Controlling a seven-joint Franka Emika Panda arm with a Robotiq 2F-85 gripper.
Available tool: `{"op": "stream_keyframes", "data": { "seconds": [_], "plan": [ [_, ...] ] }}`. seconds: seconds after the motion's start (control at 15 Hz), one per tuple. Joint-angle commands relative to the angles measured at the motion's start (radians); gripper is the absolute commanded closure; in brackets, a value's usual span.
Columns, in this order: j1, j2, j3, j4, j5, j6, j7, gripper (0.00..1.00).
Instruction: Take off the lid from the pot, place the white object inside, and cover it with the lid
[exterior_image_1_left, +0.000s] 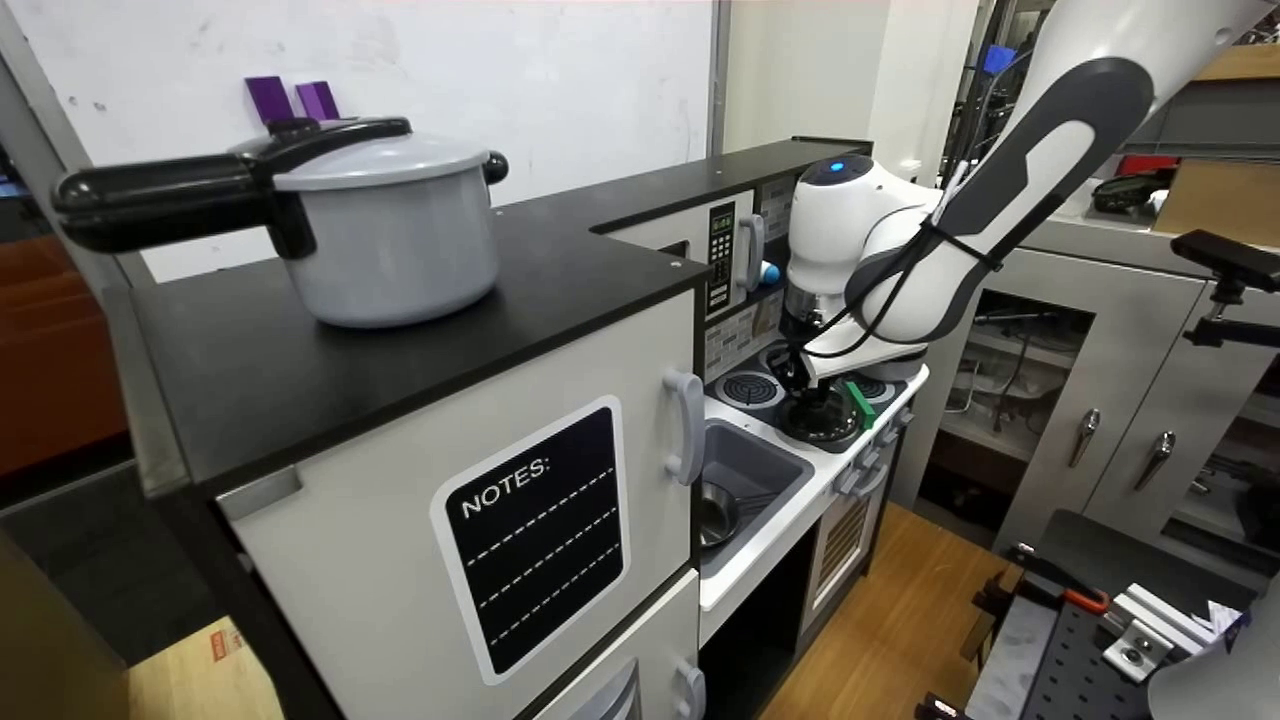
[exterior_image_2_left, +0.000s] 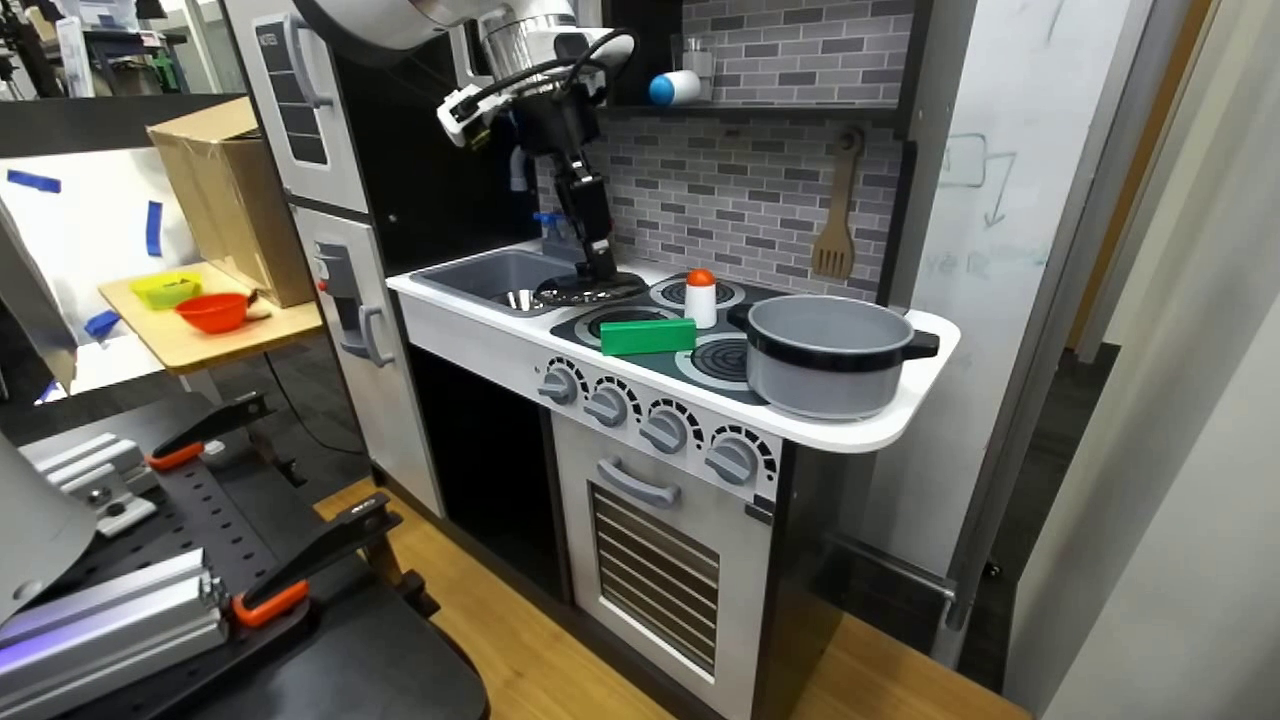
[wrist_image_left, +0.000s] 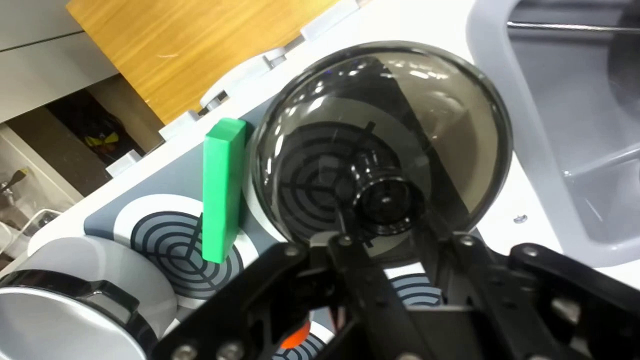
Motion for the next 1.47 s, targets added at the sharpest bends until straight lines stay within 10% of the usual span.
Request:
{"op": "stream_keyframes", "data": {
  "seconds": [0.0, 0.13, 0.53, 1.4],
  "plan": [
    [0.037, 0.034, -0.026, 0.026, -0.009, 0.004, 0.016, 0.69],
    [0.049, 0.041, -0.027, 0.033, 0.008, -0.004, 0.004, 0.41],
    [0.056, 0.029, -0.057, 0.043, -0.016, -0.006, 0.007, 0.01],
    [-0.092, -0.170, -0.135, -0.102, -0.074, -0.026, -0.041, 0.00]
  ]
}}
